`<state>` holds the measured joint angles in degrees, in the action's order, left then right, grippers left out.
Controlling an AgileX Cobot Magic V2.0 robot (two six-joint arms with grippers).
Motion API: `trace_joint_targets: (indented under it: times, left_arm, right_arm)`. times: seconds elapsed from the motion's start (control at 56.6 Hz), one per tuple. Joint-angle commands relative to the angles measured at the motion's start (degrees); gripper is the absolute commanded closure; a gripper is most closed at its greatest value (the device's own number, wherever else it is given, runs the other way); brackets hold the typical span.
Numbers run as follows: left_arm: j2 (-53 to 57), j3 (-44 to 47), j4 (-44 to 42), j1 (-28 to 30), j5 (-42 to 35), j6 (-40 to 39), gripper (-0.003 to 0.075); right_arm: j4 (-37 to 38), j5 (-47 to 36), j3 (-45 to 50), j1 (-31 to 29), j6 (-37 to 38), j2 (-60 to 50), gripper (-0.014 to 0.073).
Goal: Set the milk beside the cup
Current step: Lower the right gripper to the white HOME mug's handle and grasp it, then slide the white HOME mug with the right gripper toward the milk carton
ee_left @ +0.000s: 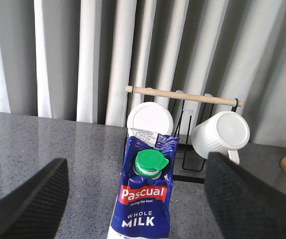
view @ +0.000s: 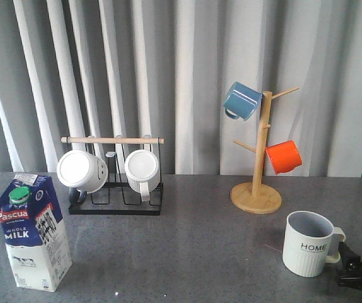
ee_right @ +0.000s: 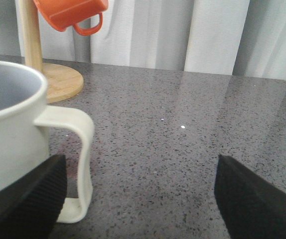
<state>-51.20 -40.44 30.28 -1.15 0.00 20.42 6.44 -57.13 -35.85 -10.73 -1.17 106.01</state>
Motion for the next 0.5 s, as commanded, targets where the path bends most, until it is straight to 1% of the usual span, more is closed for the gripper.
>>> trace_joint_targets:
  times: [0.0,0.177,0.265,0.318,0.354,0.424,0.477]
  left_arm:
    - [0.6,-2.0,0.1,-0.1,-3.1,-0.1,0.0187]
    - [0.6,-2.0,0.1,-0.1,-3.1,-0.1,0.0187]
    - [0.6,-2.0,0.1,-0.1,-3.1,-0.1,0.0187]
    - [0.6,-2.0,0.1,-0.1,-3.1,-0.1,0.0187]
    - [0.6,-2.0,0.1,-0.1,-3.1,-0.1,0.0187]
    - [0.6,-2.0,0.1,-0.1,-3.1,-0.1,0.0187]
    - [0.6,-2.0,0.1,-0.1,-3.1,-0.1,0.0187]
  right_arm:
    - [1.6,-2.6,-2.7,-0.4,0.0,-0.6,0.0012]
    - [3.0,-1.4,-6.7,-0.4,2.7,3.0,0.0025]
    - [3.4,-0.8,-9.1,-0.2,4.4,4.4,0.0072]
    - [3.8,0.0,-10.5,-0.2,5.3,5.1,0.0132]
    - [4.6,0.4,-11.4,-0.2,6.2,5.6,0.0195]
    - [7.2,1.5,-12.6,-0.2,8.4,5.7,0.0363]
    - [9.3,1.8,-12.9,0.1,10.5,5.6,0.0513]
